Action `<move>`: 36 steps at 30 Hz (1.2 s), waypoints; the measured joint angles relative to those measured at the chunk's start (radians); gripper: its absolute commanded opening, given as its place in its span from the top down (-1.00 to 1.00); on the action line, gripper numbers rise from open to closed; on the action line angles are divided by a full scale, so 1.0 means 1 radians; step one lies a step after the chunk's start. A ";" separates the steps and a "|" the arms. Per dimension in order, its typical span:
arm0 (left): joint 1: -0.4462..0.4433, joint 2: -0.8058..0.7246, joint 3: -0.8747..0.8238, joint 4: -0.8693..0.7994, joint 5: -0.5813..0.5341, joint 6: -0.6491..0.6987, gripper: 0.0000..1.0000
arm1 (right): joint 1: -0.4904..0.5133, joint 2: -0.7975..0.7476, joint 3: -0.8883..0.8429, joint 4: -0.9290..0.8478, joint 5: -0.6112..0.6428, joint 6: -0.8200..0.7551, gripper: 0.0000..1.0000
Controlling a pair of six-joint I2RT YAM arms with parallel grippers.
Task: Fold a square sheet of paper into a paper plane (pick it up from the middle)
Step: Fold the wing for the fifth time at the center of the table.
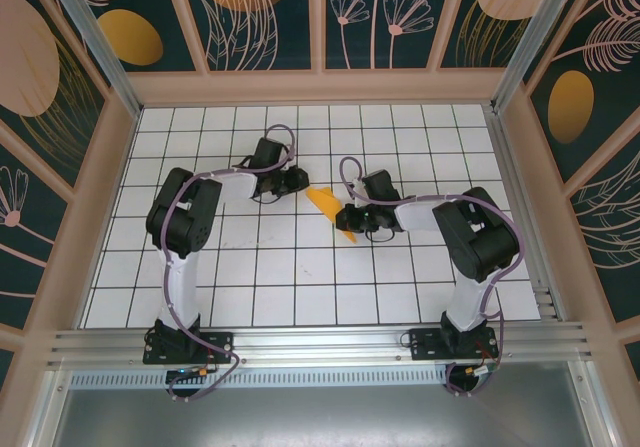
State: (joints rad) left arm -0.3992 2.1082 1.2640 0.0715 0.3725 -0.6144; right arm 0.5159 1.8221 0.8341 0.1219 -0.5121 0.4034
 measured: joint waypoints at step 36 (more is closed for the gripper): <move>-0.145 -0.101 -0.240 0.219 0.087 -0.173 0.71 | -0.006 0.004 0.000 0.009 -0.021 0.022 0.88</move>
State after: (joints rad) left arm -0.5442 2.0071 1.0245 0.2909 0.4599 -0.7876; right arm 0.5095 1.8263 0.8341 0.1310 -0.5327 0.4255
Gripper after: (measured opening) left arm 0.146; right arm 0.064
